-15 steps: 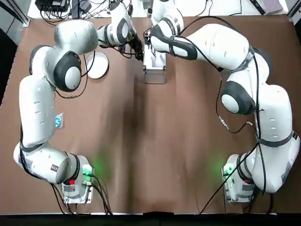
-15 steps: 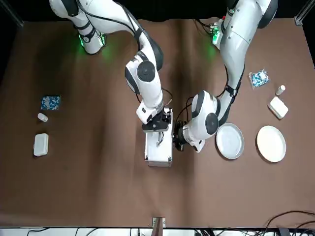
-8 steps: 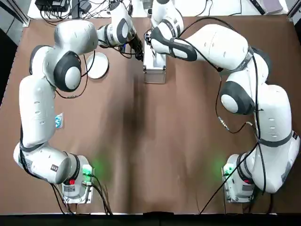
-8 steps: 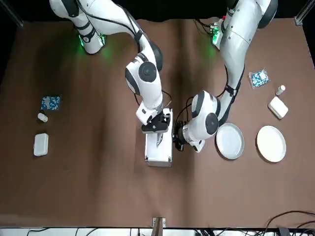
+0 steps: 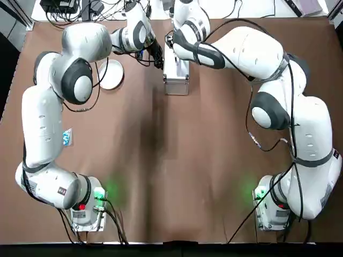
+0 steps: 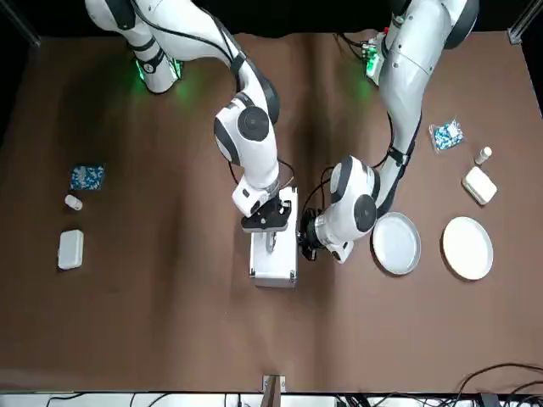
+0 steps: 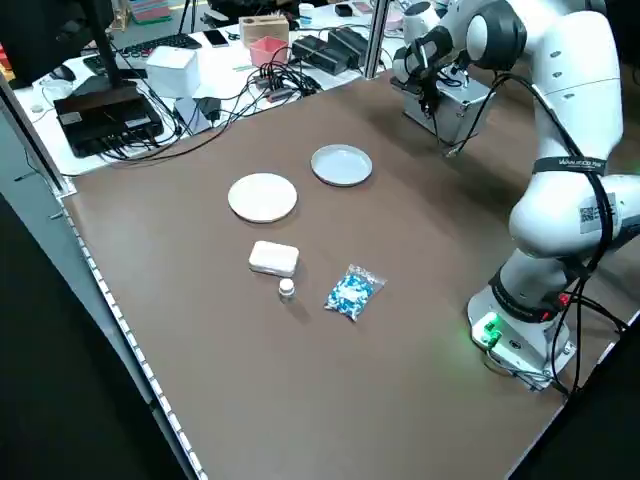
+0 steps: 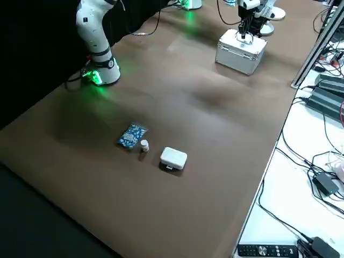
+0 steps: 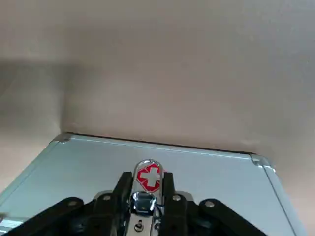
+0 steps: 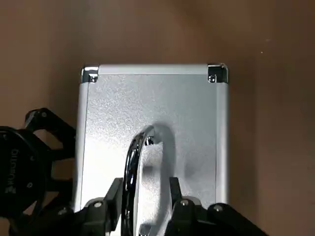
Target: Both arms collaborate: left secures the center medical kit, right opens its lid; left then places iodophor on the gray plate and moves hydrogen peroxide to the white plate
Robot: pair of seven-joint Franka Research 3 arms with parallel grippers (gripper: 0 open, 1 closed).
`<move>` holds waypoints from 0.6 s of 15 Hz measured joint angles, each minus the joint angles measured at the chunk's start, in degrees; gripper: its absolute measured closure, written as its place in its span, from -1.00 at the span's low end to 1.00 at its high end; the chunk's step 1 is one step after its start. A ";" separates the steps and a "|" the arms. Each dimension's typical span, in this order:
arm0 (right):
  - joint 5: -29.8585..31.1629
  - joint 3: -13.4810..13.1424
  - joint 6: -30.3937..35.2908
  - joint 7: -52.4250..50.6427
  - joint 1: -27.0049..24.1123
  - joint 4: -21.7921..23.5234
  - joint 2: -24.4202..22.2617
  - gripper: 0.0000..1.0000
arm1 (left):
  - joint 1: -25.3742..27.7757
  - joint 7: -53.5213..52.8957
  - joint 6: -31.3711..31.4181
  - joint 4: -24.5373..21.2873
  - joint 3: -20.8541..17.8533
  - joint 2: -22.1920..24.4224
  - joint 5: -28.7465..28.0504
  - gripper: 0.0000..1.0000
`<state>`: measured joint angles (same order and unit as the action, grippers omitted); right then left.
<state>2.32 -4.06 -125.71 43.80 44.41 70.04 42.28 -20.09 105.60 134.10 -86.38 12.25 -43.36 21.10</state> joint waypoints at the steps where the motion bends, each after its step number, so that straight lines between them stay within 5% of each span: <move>1: 0.00 -0.02 -0.10 0.20 0.00 -0.04 0.00 0.11 | 0.00 0.00 0.00 0.00 0.00 0.00 0.00 0.38; 9: 0.00 -0.02 -0.29 2.42 0.02 -0.09 0.00 0.66 | 0.00 0.00 0.00 0.00 0.00 0.00 0.00 0.38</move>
<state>2.32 -4.08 -126.01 46.22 44.43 69.95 42.28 -20.09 105.60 134.10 -86.38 12.25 -43.36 21.10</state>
